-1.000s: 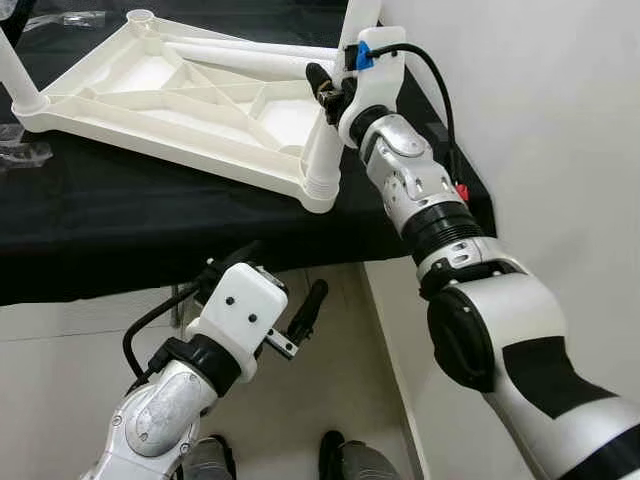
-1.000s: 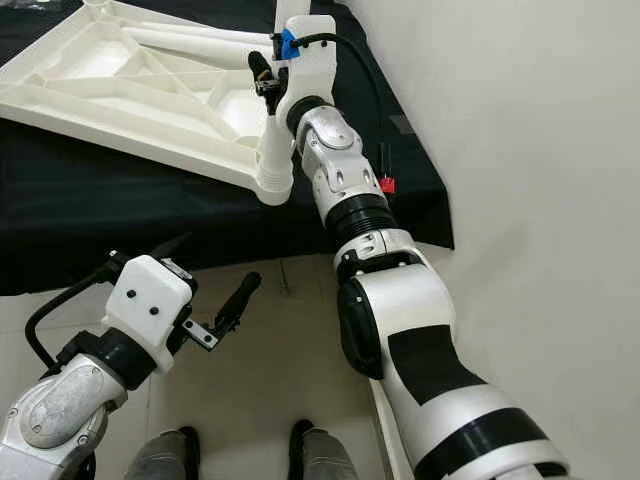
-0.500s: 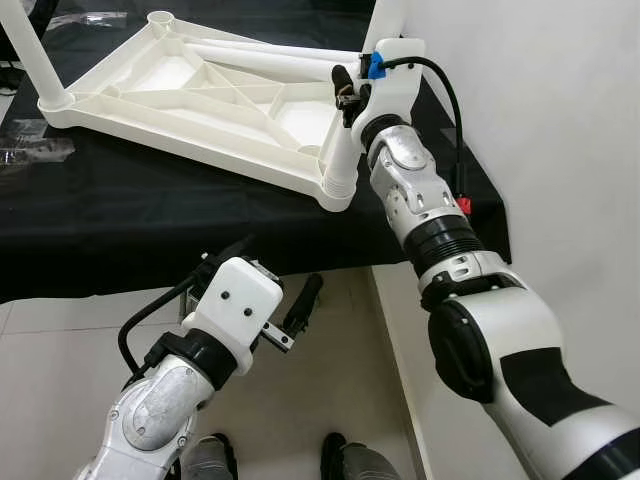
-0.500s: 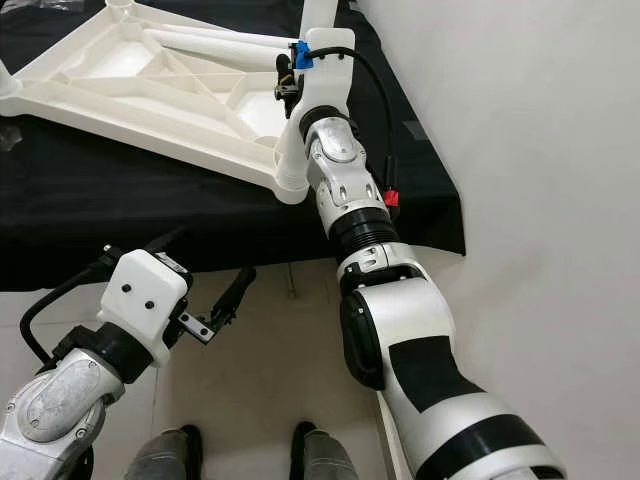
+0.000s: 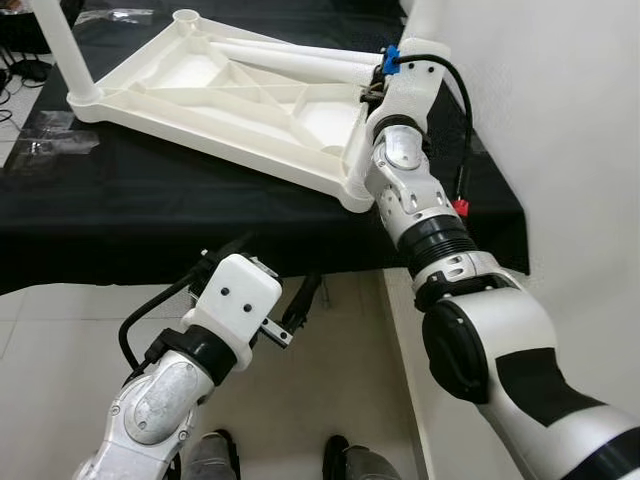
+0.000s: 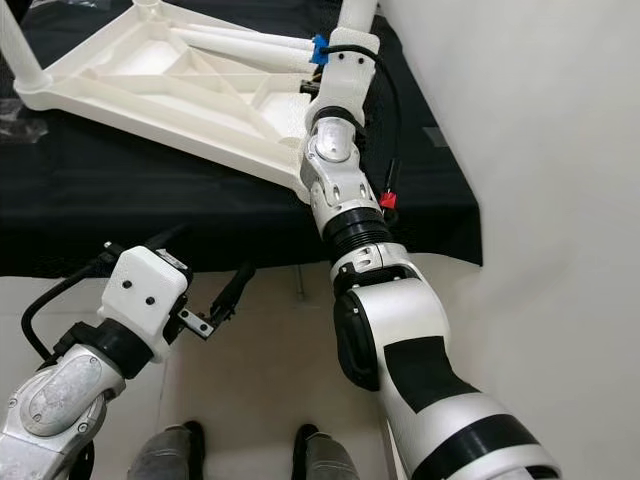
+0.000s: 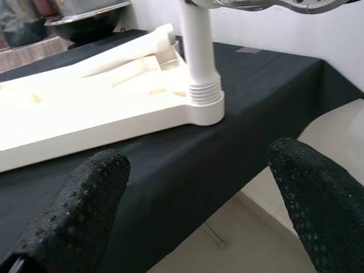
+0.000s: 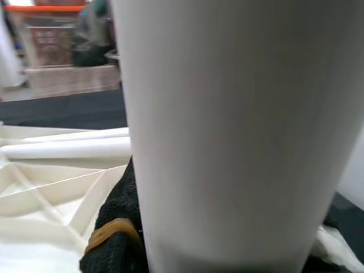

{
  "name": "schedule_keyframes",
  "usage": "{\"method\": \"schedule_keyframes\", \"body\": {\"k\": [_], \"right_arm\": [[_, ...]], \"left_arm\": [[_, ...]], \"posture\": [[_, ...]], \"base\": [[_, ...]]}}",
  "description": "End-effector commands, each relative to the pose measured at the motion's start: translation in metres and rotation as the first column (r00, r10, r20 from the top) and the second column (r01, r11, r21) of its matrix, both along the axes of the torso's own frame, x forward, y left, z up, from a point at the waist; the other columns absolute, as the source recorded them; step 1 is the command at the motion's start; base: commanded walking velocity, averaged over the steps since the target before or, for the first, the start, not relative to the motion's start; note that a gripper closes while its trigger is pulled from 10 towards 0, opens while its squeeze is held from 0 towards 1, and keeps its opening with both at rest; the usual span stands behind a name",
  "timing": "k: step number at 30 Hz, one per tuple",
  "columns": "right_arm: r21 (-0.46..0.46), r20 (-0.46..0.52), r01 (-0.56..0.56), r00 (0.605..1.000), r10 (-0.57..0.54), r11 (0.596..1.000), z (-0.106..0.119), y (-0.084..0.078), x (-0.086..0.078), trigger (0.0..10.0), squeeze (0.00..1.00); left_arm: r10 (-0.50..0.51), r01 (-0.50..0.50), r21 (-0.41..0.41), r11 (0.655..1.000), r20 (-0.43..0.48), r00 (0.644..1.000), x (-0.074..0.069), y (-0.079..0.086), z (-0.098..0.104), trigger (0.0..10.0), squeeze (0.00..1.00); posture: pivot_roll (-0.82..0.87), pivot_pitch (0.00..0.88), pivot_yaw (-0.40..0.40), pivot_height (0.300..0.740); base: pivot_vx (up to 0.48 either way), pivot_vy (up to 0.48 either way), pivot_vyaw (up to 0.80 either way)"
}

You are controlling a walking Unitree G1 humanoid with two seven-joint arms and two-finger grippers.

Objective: Building children table

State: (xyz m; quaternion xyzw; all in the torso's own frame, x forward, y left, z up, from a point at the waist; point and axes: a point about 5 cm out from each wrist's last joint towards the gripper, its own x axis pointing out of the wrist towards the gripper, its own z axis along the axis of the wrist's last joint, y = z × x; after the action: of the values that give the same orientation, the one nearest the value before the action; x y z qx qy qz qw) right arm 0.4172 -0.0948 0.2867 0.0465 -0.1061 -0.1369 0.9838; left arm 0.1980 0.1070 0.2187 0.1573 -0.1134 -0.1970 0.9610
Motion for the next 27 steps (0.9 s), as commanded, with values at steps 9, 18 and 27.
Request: {"method": "schedule_keyframes", "body": {"k": [9, 18, 27], "right_arm": [[0.018, -0.264, 0.407, 0.883, -0.389, 0.913, -0.06, -0.023, -0.011, 10.0, 0.0], [0.012, -0.29, 0.561, 0.794, -0.534, 0.828, -0.059, -0.018, -0.018, 10.0, 0.0], [0.021, -0.371, 0.626, 0.729, -0.576, 0.779, -0.063, -0.005, -0.023, 10.0, 0.0]], "left_arm": [[-0.063, 0.056, -0.06, 0.997, -0.127, 0.99, 0.0, -0.012, -0.017, 10.0, 0.0], [-0.14, 0.123, -0.089, 0.988, -0.206, 0.969, -0.005, -0.02, -0.029, 10.0, 0.0], [-0.12, 0.107, -0.078, 0.991, -0.195, 0.973, -0.004, -0.017, -0.03, 10.0, 0.0]], "posture": [[0.08, 0.237, -0.128, 0.74], [0.08, 0.241, -0.126, 0.74], [0.09, 0.243, -0.128, 0.74]], "base": [[0.0, 0.0, 0.0], [0.0, 0.0, 0.0], [0.0, 0.0, 0.0]]}}
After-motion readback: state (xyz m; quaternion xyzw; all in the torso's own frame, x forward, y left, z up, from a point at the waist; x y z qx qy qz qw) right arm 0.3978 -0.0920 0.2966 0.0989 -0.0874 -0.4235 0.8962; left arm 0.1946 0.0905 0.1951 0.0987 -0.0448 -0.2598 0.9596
